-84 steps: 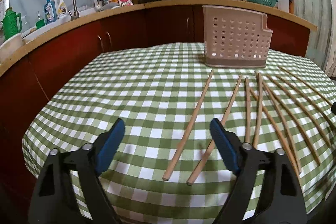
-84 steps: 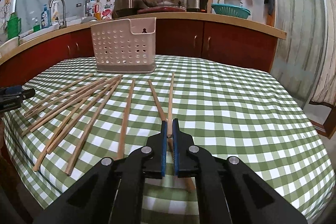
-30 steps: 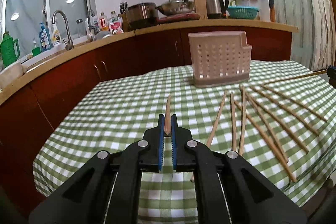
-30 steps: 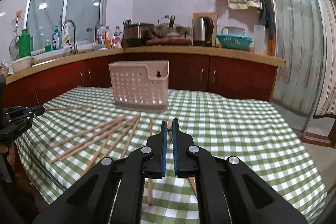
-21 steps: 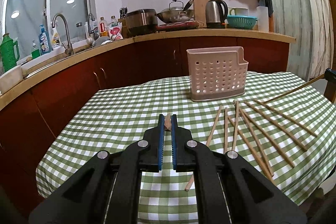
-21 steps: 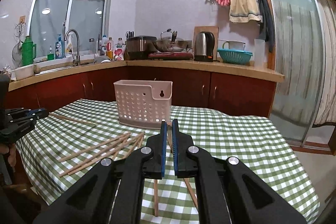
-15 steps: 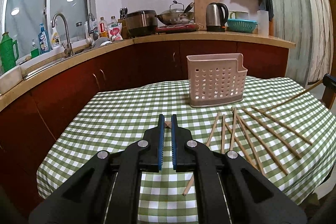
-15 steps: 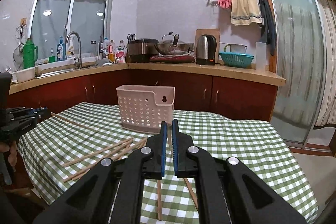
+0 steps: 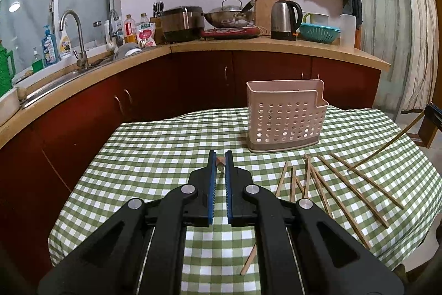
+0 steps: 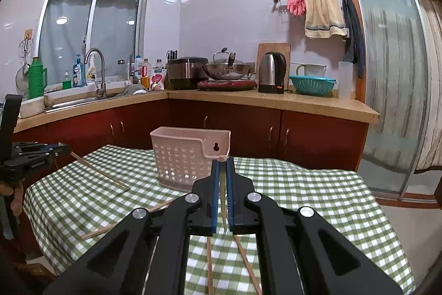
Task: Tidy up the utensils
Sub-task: 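Lift both held chopsticks and carry them over the pink basket, then lower the chopsticks into the basket and open both tools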
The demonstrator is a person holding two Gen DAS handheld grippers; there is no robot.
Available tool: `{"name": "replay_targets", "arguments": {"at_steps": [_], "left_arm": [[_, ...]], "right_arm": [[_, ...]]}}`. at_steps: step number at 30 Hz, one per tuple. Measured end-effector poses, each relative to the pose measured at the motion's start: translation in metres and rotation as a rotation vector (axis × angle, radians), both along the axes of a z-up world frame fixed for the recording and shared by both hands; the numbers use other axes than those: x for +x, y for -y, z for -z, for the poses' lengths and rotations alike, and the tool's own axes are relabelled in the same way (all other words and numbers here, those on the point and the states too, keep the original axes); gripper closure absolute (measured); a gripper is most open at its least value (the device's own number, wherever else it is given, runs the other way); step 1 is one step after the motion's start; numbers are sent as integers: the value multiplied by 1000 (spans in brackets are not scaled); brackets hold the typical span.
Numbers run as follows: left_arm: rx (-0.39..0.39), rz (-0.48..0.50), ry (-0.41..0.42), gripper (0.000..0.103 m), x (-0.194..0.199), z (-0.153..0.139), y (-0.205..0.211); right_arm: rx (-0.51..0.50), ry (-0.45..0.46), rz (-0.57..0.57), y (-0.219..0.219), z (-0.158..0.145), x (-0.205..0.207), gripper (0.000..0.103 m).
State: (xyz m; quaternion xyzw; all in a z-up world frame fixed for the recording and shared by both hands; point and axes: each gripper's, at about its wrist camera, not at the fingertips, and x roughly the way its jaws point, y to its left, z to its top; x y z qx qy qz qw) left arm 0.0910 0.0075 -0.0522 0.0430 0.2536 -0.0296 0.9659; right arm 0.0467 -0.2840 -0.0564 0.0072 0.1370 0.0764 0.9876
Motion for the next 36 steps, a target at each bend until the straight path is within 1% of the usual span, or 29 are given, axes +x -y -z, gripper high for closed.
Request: {"name": "replay_targets", "arguments": {"at_steps": [5,10,18,22,26,31,33,36], "left_arm": [[-16,12,7,97,17,-12,-1],[-46,44,20,97,27,-34,0],[-105,118,94,97,38,-93,6],[-109,140,146,97,48,-120,14],[-135,140,181,97,61,-138,18],[-189,136,210,97,76,-157,20],[-193,137,230,97,78,-164,23],[-174,122,262,97,83,-167,30]], "right_arm": [[15,3,-10,0,-7,15,97],[56,27,-27,4,-27,28,97],[123,114,-68,15,-69,44,97],[135,156,-82,18,-89,59,97],[146,180,-94,18,-100,75,97],[145,187,-95,16,-107,95,97],[147,190,-96,16,-108,101,97],[151,185,-96,16,-107,108,97]]}}
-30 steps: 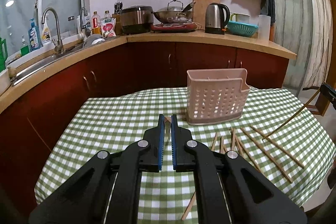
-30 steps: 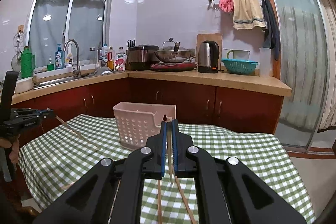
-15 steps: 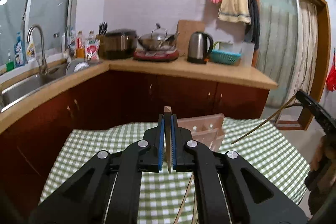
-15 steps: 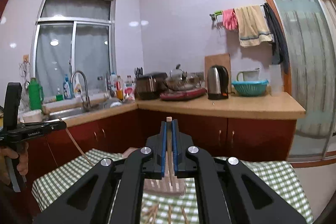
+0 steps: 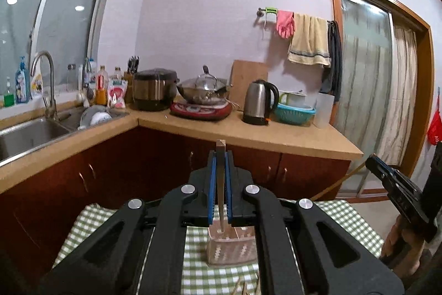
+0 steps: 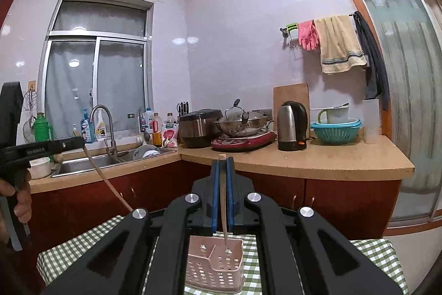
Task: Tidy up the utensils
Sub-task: 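Lower the chopsticks into the basket and open both tools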
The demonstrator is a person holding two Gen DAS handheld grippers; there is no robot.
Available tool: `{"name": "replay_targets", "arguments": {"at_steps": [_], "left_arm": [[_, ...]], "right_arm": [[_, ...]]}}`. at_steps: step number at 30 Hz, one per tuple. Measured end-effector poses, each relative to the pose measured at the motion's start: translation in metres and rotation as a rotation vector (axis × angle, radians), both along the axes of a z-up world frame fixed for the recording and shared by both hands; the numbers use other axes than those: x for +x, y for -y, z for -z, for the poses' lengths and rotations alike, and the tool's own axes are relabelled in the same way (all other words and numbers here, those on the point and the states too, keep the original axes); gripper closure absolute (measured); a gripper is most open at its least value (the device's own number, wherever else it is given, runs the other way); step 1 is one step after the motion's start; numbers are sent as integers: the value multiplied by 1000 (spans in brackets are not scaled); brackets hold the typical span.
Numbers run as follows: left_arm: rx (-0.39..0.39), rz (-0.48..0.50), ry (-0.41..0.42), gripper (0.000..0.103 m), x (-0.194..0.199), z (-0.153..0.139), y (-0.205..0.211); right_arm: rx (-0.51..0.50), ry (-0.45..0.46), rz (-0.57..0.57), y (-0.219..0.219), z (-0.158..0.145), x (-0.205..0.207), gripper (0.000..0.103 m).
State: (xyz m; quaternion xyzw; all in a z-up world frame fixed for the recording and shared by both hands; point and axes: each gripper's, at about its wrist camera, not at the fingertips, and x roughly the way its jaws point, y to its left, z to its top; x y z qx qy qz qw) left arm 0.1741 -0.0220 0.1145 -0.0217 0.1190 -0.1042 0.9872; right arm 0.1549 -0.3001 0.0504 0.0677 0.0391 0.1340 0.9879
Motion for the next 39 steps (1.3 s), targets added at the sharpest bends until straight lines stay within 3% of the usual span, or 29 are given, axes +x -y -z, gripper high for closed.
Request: {"name": "replay_targets", "arguments": {"at_steps": [18,20,22,23,24,26,28,33,39], "left_arm": [[-16,-30,-197,95,64,102,9],[0,-41,-206,85,66,107,10],[-1,-53,-204,57,65,110,9],[-1,-59,-199,54,65,110,9],[2,-62,-193,52,64,110,9],[17,-63,-187,50,63,111,11],[23,-61,-185,42,62,111,12],[34,-61,-161,34,47,112,12],[55,-68,-141,33,10,127,8]], "right_arm": [[45,-184,-17,-3,63,41,97],[41,-191,-16,-4,66,40,97],[48,-195,-13,-3,68,40,97],[50,-197,-12,-3,68,39,96],[49,-198,-7,-2,69,39,94],[48,-194,6,-2,69,38,76],[53,-189,14,0,69,35,70],[35,-157,30,3,62,17,67],[-29,-143,45,7,74,-24,66]]}}
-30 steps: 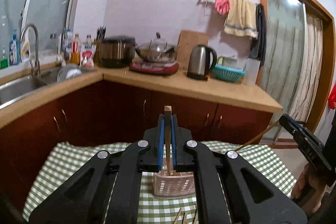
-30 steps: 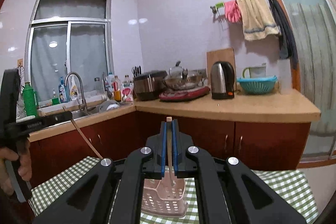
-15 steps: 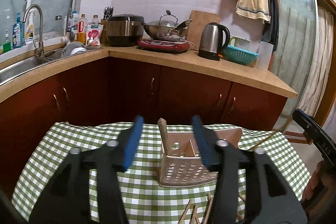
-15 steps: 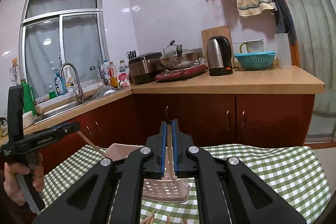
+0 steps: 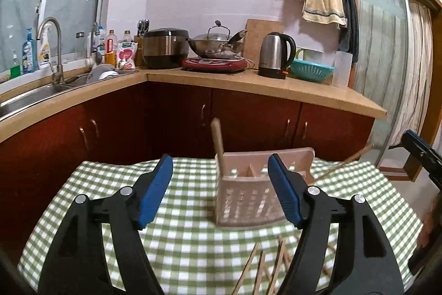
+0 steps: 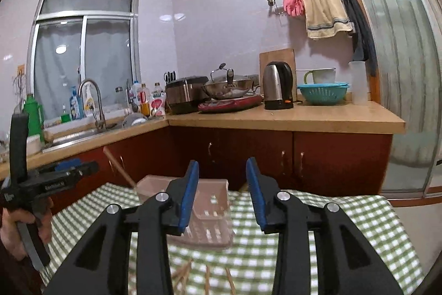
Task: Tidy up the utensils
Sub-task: 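Lower the chopsticks into the basket and open both tools, then move both open tools back down to the loose chopsticks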
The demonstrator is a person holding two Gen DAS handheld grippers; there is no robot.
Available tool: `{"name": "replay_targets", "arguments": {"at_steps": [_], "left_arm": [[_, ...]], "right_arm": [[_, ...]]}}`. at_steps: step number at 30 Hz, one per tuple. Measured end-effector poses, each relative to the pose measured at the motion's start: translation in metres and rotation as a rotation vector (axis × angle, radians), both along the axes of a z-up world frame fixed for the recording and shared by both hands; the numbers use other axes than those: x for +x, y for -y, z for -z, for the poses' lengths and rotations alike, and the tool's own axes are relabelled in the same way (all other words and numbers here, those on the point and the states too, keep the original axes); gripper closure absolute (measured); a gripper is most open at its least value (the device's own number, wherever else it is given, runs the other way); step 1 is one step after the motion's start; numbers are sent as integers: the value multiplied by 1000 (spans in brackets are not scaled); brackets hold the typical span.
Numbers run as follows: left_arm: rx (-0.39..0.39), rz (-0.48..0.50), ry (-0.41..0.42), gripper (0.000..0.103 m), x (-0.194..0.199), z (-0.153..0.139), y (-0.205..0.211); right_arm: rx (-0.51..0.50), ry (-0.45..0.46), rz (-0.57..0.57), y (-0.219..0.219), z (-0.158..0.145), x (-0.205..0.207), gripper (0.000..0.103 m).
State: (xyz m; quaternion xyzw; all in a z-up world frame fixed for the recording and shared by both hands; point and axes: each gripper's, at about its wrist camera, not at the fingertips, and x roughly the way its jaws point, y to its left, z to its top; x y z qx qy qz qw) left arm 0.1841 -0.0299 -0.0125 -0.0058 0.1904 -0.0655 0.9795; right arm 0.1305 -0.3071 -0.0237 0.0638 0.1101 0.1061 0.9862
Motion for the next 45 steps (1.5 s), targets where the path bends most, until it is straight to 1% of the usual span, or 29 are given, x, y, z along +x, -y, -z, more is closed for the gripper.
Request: {"name": "replay_targets", "arguments": {"at_steps": [4,6,8,11,15,20,23,24,26,30,32,34,37,39,42,45], "left_arm": [[23,-6,4,33,-26,19,-4],[61,-18,-4,33,-39,33,-5],[83,-28,-15,33,-50,46,-7],[89,-40,-45,34,-65,67,-16],[87,-56,-114,34,-80,97,-26],[88,-58,-147,35,-103,124,-36],[99,-46,-164,39,-113,139,-37],[107,-40,-172,42,-116,144,-36],[114,-27,-189,43,-120,153,-35],[126,-5,-220,51,-123,167,-31],[134,5,-236,56,-124,173,-29],[142,16,-257,64,-123,180,-26],[147,30,-268,70,-124,185,-23],[153,35,-264,72,-124,186,-22],[148,49,-262,79,-126,187,-21],[147,50,-260,79,-127,188,-20]], "right_arm": [[-39,-21,6,1,22,-24,66],[-66,-32,20,2,37,-38,66],[-75,-42,25,4,53,-52,66],[-79,-78,32,7,76,-68,66],[-80,-133,41,14,107,-82,66],[-78,-181,53,23,138,-98,66],[-77,-197,59,25,150,-103,66],[-78,-199,60,26,154,-106,66],[-78,-206,60,27,159,-108,66],[-79,-216,62,28,167,-112,66],[-77,-221,59,29,170,-112,66],[-75,-225,58,28,173,-112,66],[-75,-229,53,28,175,-110,67],[-74,-232,48,27,177,-110,69],[-70,-240,40,26,179,-107,74],[-72,-248,32,24,182,-105,78]]}}
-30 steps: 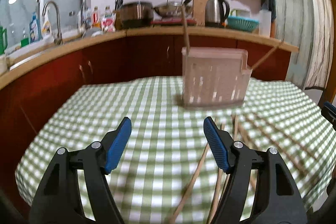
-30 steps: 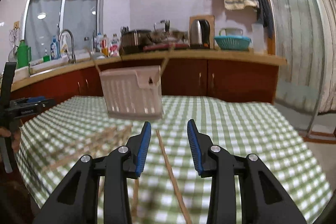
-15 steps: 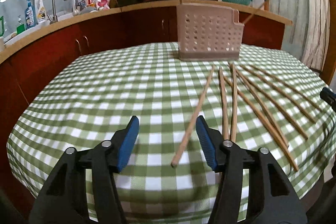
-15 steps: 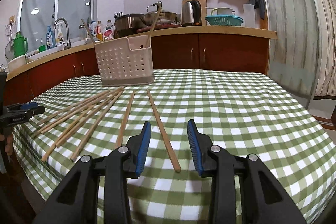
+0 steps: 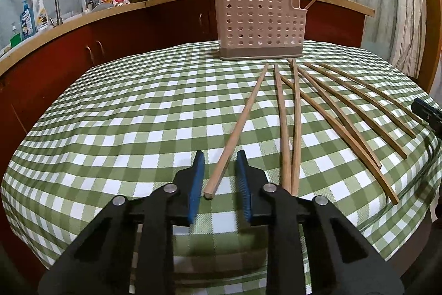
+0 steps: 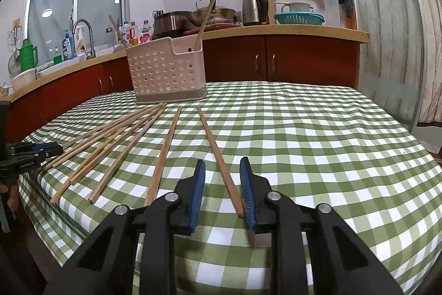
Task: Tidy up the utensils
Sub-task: 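Move both open tools back down to the loose chopsticks, then close the right tool on a chopstick while the left tool grasps another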
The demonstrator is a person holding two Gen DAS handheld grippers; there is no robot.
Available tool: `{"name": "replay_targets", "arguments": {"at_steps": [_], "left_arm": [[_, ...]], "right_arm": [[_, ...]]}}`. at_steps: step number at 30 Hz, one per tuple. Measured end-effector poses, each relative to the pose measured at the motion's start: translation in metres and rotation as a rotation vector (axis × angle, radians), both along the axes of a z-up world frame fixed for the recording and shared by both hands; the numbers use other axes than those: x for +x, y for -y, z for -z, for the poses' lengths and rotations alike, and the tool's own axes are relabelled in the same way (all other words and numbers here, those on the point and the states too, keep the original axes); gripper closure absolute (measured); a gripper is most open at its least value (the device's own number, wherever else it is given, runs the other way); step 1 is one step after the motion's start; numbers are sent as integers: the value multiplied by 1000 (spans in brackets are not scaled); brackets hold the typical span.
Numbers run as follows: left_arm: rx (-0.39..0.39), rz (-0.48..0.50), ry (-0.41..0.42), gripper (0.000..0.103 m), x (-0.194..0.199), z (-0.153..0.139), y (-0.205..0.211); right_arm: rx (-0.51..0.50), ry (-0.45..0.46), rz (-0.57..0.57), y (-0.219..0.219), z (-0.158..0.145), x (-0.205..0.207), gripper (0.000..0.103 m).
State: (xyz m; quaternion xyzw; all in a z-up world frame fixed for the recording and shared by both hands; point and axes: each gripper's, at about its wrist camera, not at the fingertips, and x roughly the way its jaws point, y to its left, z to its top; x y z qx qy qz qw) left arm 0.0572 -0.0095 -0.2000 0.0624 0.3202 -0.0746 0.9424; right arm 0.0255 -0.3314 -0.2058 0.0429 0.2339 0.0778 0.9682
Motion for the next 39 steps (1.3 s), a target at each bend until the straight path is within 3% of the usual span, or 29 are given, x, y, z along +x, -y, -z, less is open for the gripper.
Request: {"name": "replay_targets", "arguments": {"at_steps": [4,8,21,30,39], "left_arm": [[-37,-10,-11,76,1,0,-6],[-27,-15,-5,76,-1,0,-5],[-21,-14,5,79,-6,0,-4],[5,12,25,95,-13,-1,0],[12,-1,85,96,-22,-11,0]], "right_arm": [[1,-15,-13,-3,6,1,85],[2,-15,-15,-4,5,0,86],[16,-35,12,8,13,-3,87],[17,-26,14,7,12,-9,93],[1,32,14,4,-16,-16,96]]}}
